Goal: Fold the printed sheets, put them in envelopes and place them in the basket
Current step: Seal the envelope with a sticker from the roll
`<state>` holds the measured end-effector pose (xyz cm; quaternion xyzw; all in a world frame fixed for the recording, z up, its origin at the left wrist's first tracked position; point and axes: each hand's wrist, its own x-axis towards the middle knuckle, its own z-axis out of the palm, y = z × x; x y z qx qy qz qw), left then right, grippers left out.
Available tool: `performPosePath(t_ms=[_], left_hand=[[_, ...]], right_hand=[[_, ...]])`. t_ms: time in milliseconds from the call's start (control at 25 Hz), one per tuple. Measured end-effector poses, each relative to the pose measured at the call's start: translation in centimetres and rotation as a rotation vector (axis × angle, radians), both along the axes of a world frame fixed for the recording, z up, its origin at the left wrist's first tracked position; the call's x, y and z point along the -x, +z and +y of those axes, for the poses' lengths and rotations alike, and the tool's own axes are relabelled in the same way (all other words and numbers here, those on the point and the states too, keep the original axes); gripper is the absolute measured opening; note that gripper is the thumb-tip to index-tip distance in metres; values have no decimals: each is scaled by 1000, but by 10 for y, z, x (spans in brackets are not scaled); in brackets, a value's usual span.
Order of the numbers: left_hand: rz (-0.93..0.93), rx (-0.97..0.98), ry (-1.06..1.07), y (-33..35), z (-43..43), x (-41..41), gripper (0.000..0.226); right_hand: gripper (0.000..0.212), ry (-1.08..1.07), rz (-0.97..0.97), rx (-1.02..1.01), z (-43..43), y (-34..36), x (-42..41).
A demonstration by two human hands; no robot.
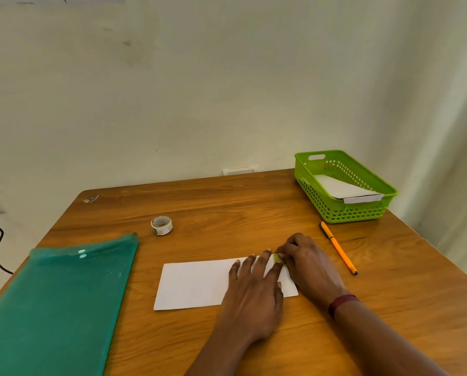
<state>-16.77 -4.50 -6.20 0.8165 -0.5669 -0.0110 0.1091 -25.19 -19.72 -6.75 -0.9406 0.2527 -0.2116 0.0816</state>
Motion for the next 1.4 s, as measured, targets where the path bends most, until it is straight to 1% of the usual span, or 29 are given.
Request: performPosePath(t_ms=[160, 360, 520, 600, 680, 920, 1120, 1200, 1320, 1400], left_hand=[[-21, -26, -40, 0, 0, 1, 55], [-17, -62, -51, 0, -1, 0, 56], [-19, -50, -45, -1, -1, 0, 60], [-10, -41, -37, -1, 0, 0, 63], [-3, -41, -33, 0, -1, 0, 60], [10, -35, -41, 1, -2, 1, 70], [-4, -45, -40, 1, -1, 0, 69], [6, -50, -39, 2, -1, 1, 71], [14, -55, -32, 3, 0, 1, 72], [22, -48, -31, 4, -1, 1, 67]], right_hand=[[26, -7, -41, -28, -1, 0, 0], [22, 23, -98, -116, -3, 3, 8], [19, 28, -115, -72, 3, 1, 11], [21, 75, -131, -65, 5, 1, 13], [24, 103, -144, -60, 5, 1, 15], [25, 125, -102, -48, 5, 0, 10], [20, 95, -89, -37, 7, -4, 10], [18, 70, -118, -41, 6, -3, 11], [25, 56, -95, -16, 8, -2, 10], [29, 51, -61, 3, 10, -2, 9]])
